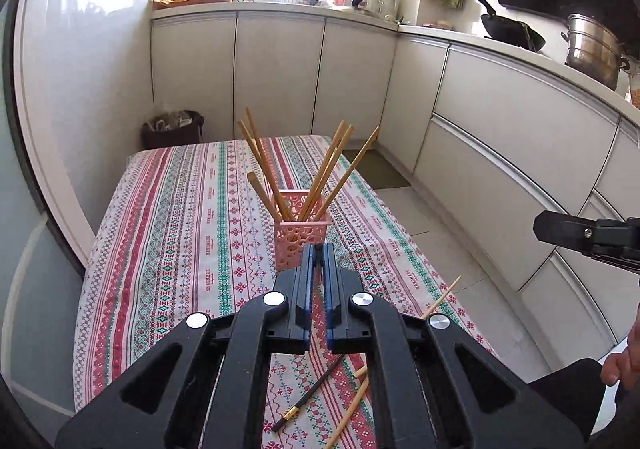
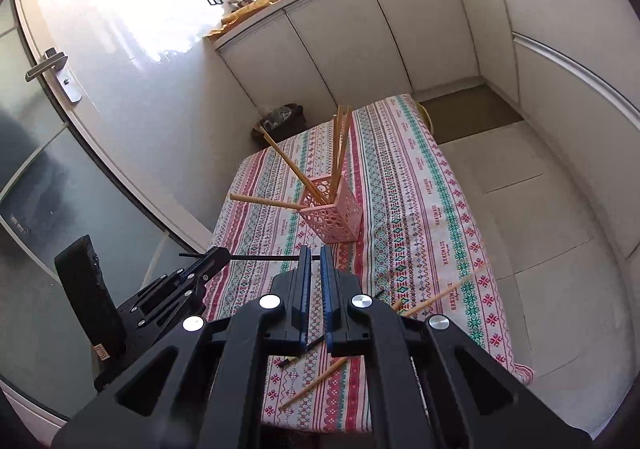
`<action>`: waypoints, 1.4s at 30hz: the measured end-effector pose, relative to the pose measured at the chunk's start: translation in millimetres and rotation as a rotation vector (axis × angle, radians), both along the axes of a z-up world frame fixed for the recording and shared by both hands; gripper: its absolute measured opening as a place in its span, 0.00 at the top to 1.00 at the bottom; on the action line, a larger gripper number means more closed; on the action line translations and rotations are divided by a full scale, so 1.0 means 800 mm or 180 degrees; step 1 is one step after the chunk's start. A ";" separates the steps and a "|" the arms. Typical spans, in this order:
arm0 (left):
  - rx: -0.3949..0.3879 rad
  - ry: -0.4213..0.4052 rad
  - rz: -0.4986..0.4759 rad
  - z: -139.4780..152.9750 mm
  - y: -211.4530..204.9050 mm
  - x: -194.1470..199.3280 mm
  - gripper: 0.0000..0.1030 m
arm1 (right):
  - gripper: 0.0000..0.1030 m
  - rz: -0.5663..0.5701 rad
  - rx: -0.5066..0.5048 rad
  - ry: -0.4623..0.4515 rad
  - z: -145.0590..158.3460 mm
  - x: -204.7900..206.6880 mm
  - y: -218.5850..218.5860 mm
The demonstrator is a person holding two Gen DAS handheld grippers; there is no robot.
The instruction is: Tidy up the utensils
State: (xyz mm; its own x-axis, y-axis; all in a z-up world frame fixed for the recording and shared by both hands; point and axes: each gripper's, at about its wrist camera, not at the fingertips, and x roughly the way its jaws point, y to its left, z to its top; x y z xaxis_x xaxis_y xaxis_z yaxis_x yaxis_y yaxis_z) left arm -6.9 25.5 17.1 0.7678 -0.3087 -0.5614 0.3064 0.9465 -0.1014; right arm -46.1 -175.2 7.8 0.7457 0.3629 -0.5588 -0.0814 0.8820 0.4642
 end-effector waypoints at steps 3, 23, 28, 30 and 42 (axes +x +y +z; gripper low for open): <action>0.0034 -0.0024 -0.0005 0.008 -0.001 -0.005 0.97 | 0.95 -0.0052 -0.0020 0.0042 0.000 -0.002 -0.002; -0.0283 -0.0373 -0.0198 -0.006 0.037 -0.029 0.97 | 0.55 -0.1666 0.0152 0.2319 -0.218 0.168 -0.110; -0.0373 -0.0465 -0.0214 0.000 0.051 -0.026 0.97 | 0.51 -0.1844 -0.0340 0.2452 -0.225 0.204 -0.130; -0.0443 -0.0444 -0.0246 0.001 0.055 -0.024 0.97 | 0.44 -0.1873 -0.0261 0.2505 -0.237 0.209 -0.139; -0.0457 -0.0435 -0.0182 0.004 0.056 -0.027 0.97 | 0.95 -0.1726 -0.0090 0.1601 -0.218 0.177 -0.120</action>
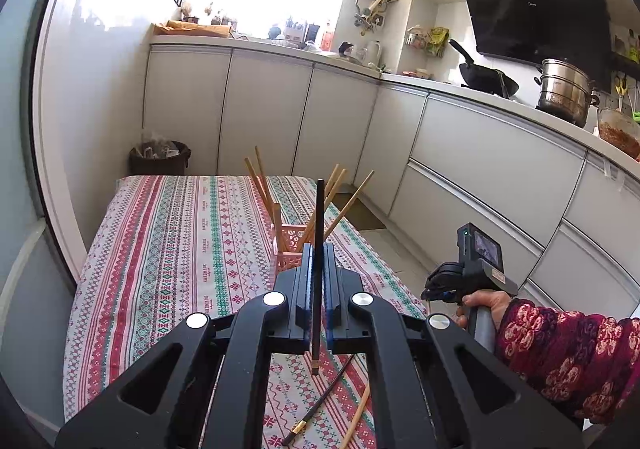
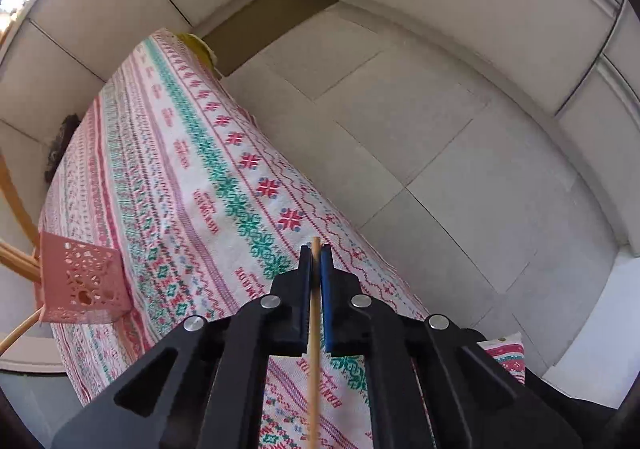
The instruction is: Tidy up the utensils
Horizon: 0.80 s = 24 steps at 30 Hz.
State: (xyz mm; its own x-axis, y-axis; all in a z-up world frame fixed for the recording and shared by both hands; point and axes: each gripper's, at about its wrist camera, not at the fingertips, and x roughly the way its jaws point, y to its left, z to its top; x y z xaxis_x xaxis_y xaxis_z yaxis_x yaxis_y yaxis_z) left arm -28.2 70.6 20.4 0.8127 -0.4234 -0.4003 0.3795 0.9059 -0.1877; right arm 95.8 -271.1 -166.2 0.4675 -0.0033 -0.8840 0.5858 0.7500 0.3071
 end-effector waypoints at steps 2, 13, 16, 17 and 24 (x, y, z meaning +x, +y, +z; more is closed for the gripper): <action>0.0007 0.0011 -0.0002 0.000 -0.003 -0.001 0.97 | 0.95 0.0090 0.0061 -0.0240 0.023 -0.019 0.007; -0.0096 0.0083 -0.0109 0.029 -0.017 0.002 0.97 | 0.95 0.0717 -0.0069 -0.1412 0.180 -0.094 0.069; 0.0002 0.0028 -0.0096 0.041 -0.029 0.001 0.97 | 0.95 0.0856 -0.0194 -0.1718 0.219 -0.115 0.084; 0.0033 0.0013 -0.0090 0.042 -0.032 0.001 0.97 | 0.95 0.0918 -0.0258 -0.1814 0.233 -0.121 0.089; 0.0232 -0.0074 -0.0041 0.054 -0.063 0.007 0.97 | 0.95 0.1277 -0.0602 -0.2128 0.303 -0.142 0.121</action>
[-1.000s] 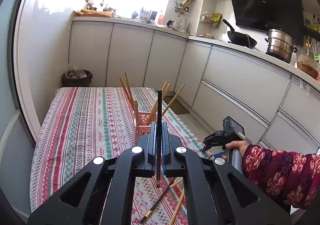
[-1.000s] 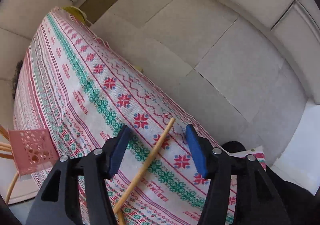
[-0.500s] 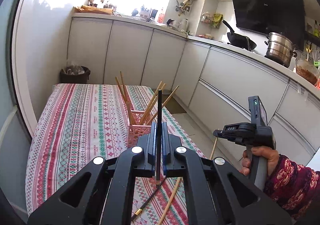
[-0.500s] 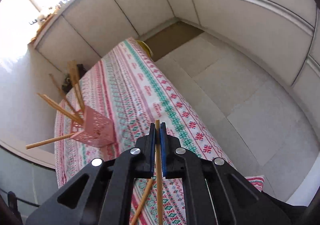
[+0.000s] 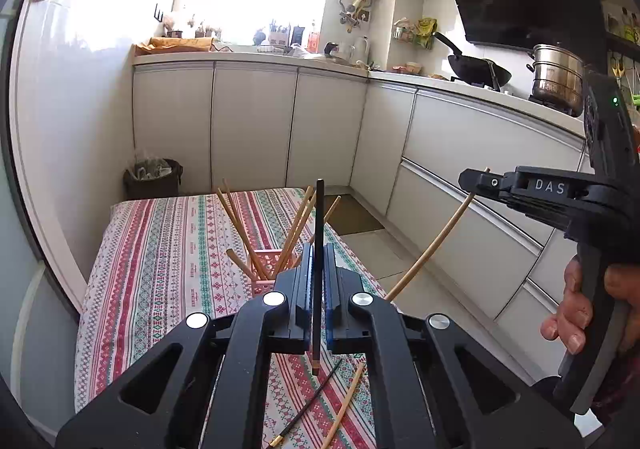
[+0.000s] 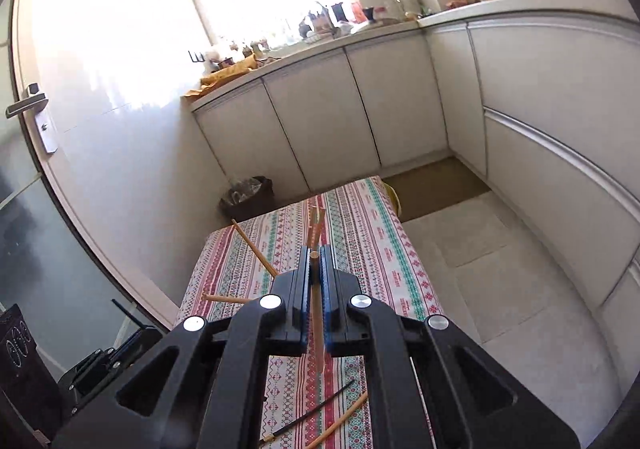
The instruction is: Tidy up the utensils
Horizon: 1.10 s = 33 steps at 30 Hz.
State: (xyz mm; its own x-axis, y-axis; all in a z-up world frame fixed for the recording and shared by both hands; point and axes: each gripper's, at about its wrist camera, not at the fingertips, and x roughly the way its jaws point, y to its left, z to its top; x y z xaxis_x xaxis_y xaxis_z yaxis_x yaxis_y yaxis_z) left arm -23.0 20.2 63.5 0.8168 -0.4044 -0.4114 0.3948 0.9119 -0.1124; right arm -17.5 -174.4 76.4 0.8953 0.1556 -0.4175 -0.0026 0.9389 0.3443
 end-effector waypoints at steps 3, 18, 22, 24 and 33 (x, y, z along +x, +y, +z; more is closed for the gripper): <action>0.0001 -0.0020 0.0012 0.006 -0.006 0.003 0.97 | 0.95 0.0058 -0.0046 -0.0042 0.014 0.001 0.004; 0.0152 0.0094 0.0080 0.001 -0.034 0.023 0.97 | 0.95 0.0146 0.0053 0.0034 0.007 0.018 -0.012; 0.0153 0.0117 0.0078 0.000 -0.038 0.029 0.97 | 0.95 0.0136 0.0060 0.0042 0.005 0.020 -0.015; 0.0156 0.0112 0.0077 0.001 -0.040 0.031 0.97 | 0.95 0.0125 0.0065 0.0031 0.006 0.022 -0.017; 0.0167 0.0101 0.0097 0.005 -0.048 0.041 0.97 | 0.95 0.0104 0.0100 0.0026 0.002 0.027 -0.027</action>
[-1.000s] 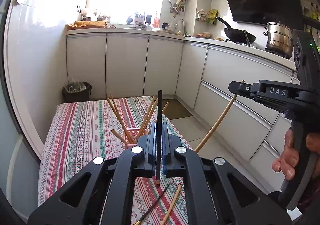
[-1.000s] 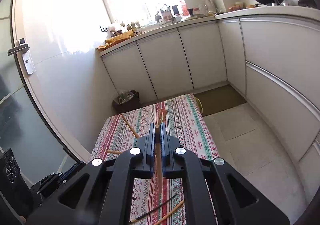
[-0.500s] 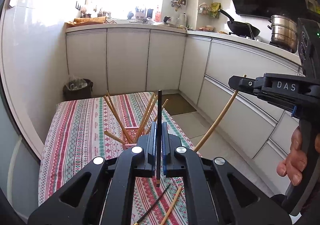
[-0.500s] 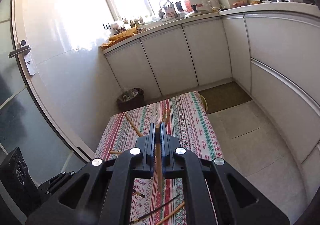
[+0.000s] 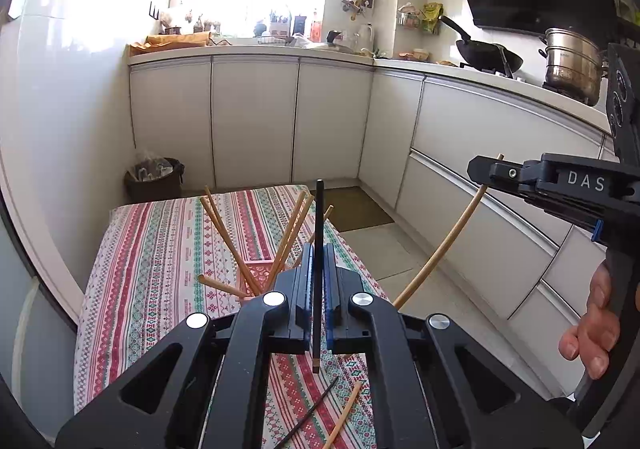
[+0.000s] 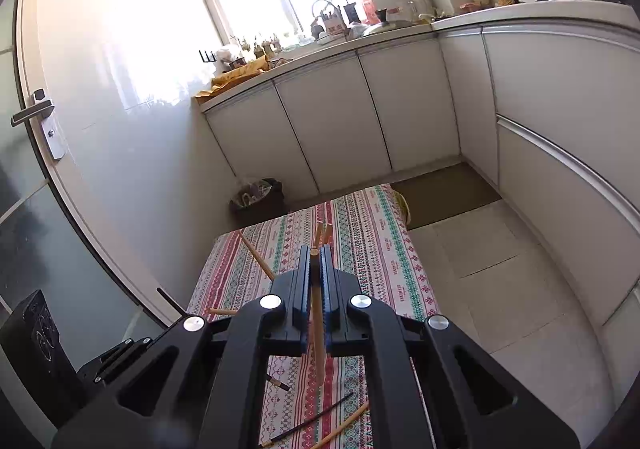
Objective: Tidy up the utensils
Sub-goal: 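Carry the upright black chopstick over the pink holder with the left tool while the right tool follows, then open the left tool to drop the black chopstick into the pink holder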
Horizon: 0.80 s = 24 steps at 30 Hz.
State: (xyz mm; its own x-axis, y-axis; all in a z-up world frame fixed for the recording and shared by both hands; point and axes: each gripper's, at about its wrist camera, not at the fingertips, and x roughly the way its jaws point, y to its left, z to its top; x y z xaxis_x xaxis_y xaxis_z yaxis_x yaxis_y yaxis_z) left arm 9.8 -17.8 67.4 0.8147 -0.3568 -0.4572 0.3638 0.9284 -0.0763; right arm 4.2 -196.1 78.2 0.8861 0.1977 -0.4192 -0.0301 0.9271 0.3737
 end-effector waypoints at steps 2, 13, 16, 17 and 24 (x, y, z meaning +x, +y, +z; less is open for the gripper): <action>0.0006 -0.0012 0.0004 0.003 -0.002 0.004 0.97 | 0.95 -0.0003 0.0020 0.0004 -0.001 0.002 -0.004; -0.0185 -0.0285 0.0334 0.059 0.001 0.067 0.97 | 0.95 -0.0017 0.0200 -0.0046 -0.001 0.019 -0.024; -0.0179 -0.0268 0.0453 0.057 0.001 0.089 0.97 | 0.95 0.0038 0.0283 -0.0094 0.007 0.033 -0.026; -0.0167 -0.0268 0.0491 0.056 0.002 0.095 0.97 | 0.95 0.0060 0.0306 -0.0118 0.010 0.038 -0.025; -0.0126 -0.0197 0.0670 0.035 0.019 0.128 0.97 | 0.95 0.0140 0.0252 -0.0369 0.036 0.080 0.004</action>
